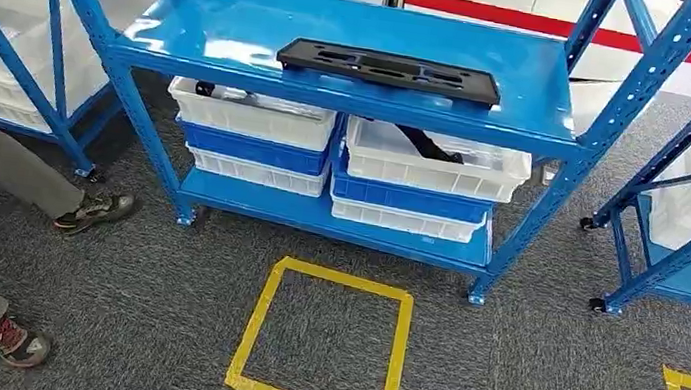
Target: Take the parts from the cabinet and place them on the table.
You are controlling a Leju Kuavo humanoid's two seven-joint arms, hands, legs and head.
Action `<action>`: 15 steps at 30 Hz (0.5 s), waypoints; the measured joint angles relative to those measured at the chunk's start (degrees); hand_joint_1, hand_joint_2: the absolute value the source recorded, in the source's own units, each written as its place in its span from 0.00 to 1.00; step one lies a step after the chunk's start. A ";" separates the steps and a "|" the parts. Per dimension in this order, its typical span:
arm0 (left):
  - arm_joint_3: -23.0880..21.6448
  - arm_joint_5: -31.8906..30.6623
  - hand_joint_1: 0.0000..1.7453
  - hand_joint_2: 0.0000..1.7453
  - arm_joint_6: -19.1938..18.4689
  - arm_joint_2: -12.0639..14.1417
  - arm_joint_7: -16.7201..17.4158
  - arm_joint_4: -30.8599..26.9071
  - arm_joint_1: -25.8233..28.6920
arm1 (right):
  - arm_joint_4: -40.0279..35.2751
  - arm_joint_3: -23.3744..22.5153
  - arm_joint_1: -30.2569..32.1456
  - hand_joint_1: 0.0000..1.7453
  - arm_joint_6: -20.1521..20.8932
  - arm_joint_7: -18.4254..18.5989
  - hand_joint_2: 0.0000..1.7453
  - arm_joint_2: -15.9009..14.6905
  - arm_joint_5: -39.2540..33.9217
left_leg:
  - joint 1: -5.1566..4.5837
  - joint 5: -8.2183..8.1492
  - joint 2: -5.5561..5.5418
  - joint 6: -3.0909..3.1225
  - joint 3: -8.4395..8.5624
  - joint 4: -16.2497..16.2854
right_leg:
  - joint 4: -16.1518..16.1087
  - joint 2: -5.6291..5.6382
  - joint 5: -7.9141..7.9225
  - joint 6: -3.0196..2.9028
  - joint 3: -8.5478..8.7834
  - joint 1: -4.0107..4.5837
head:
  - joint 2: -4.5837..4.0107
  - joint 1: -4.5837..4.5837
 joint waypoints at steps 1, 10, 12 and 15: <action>0.00 -0.06 0.00 1.00 -0.02 -0.04 0.00 0.00 -0.14 | 0.00 0.02 0.10 0.00 -0.02 0.22 0.00 -0.04 0.02 | 0.09 -2.41 1.58 -0.30 -1.86 3.82 | 0.01 -0.35 -0.12 -0.19 0.08 0.12 | 0.00 -0.46; 0.00 -0.26 0.00 1.00 -1.12 0.02 0.61 0.00 -0.32 | 0.00 0.02 0.20 0.00 2.14 1.03 1.00 -0.04 0.92 | 0.10 1.59 3.68 0.11 0.32 -1.63 | 0.15 -1.96 -1.14 0.34 0.65 1.27 | 0.00 -0.46; 0.00 -0.15 0.00 1.00 -1.66 0.04 0.94 0.00 -0.33 | 0.00 0.02 0.19 0.00 2.91 1.57 1.00 -0.15 1.03 | 0.04 1.84 3.44 -0.21 0.31 -1.83 | 0.26 -2.00 -1.52 0.16 0.21 1.91 | 0.00 -0.42; 0.02 0.00 0.00 1.00 -2.43 0.22 0.98 0.00 -0.31 | 0.00 0.02 0.19 0.00 3.34 1.97 1.00 -0.15 1.09 | -0.67 1.77 3.11 0.26 0.31 -1.79 | 0.05 -2.18 -1.40 0.51 0.36 1.50 | 0.00 -0.48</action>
